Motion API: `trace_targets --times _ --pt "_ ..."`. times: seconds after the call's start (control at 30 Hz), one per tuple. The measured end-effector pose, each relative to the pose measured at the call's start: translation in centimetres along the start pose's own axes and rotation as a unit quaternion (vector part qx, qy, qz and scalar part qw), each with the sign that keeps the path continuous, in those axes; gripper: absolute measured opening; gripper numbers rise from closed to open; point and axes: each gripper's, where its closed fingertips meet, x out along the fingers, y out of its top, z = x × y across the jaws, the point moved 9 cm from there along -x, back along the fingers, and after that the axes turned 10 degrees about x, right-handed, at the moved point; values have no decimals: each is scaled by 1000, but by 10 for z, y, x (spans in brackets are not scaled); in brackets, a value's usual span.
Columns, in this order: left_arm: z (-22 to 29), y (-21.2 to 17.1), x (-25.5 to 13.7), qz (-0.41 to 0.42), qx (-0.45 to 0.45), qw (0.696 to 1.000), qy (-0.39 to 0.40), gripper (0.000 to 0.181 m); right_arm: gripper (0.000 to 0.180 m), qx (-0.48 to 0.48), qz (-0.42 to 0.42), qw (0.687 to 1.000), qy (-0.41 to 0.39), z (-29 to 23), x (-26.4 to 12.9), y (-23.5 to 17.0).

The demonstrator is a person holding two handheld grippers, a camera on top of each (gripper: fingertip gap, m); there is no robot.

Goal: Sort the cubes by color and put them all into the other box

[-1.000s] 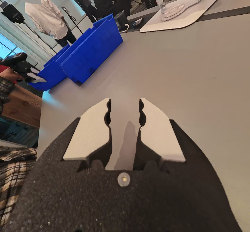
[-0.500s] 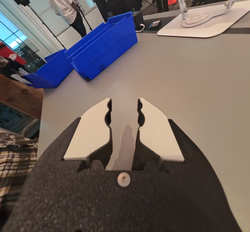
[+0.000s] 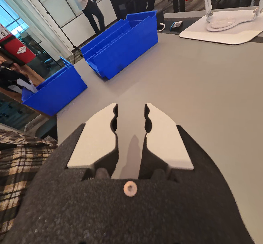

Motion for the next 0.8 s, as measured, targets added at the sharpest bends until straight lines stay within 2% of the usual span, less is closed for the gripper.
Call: trace_targets --times 0.13,0.33,0.4,0.57,0.67,0.8 --pt "-29 64 -10 14 -2 1000 2 5 35 -7 -7 1000 -6 -12 -13 0" --pt "-99 198 -29 43 -13 999 11 8 35 -16 -14 999 -31 -25 -50 -2" --pt "-126 244 -36 60 1 998 38 9 36 -16 -13 999 -46 -26 -68 -1" --pt "-193 355 -52 149 -34 988 8 6 36 0 0 994 -106 -18 -122 1" --pt "-236 410 -58 170 -51 984 14 6 39 38 16 988 -150 -9 -159 7" --pt "-289 467 -58 189 -73 979 14 8 52 87 47 972 -212 -4 -201 16"
